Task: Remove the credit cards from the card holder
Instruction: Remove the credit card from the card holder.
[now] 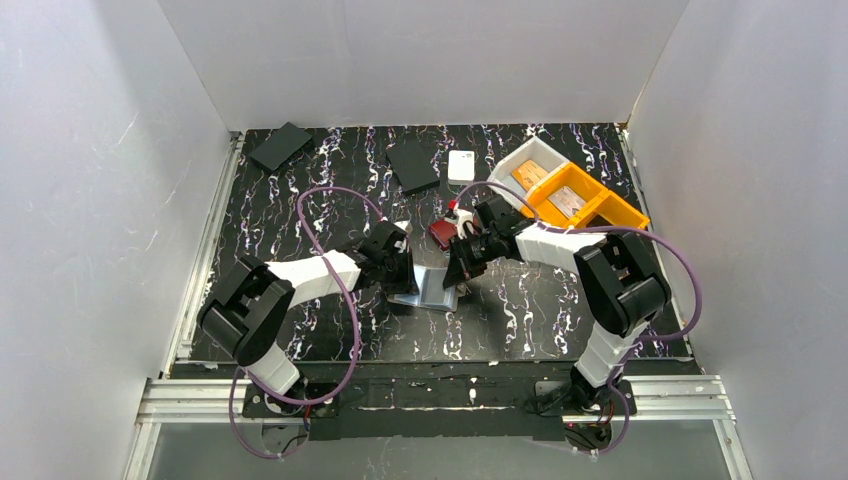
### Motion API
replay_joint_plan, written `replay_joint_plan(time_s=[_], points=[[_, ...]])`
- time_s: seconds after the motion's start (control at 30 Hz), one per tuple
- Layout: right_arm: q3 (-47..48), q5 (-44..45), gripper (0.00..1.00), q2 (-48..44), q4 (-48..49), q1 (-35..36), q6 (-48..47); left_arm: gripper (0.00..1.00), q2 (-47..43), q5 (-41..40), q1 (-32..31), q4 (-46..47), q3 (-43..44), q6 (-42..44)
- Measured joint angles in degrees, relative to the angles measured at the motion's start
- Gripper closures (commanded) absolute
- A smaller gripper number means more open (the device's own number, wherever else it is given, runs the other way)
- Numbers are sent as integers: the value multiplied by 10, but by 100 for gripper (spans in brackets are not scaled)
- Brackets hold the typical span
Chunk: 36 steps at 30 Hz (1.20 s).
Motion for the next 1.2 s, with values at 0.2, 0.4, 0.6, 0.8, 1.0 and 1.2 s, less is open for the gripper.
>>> replay_joint_plan(time_s=[0.2,0.4,0.6,0.8,1.0,1.2], points=[[-21,11,74,3,38,-1,54,96,11,12,0,30,-5,-2],[-30,28,70,-12,55,0,71,97,11,31,4,72,-26,-22],[-43,62,67,-38,52,-1,71,97,11,36,2,95,-38,-41],[-56,84,66,-47,43,-4,73,97,12,36,-1,104,-42,-53],[-64,70,67,-47,55,-9,87,97,12,35,-5,109,-44,-60],[-65,46,64,-53,68,-12,97,97,12,35,-5,113,-47,-62]])
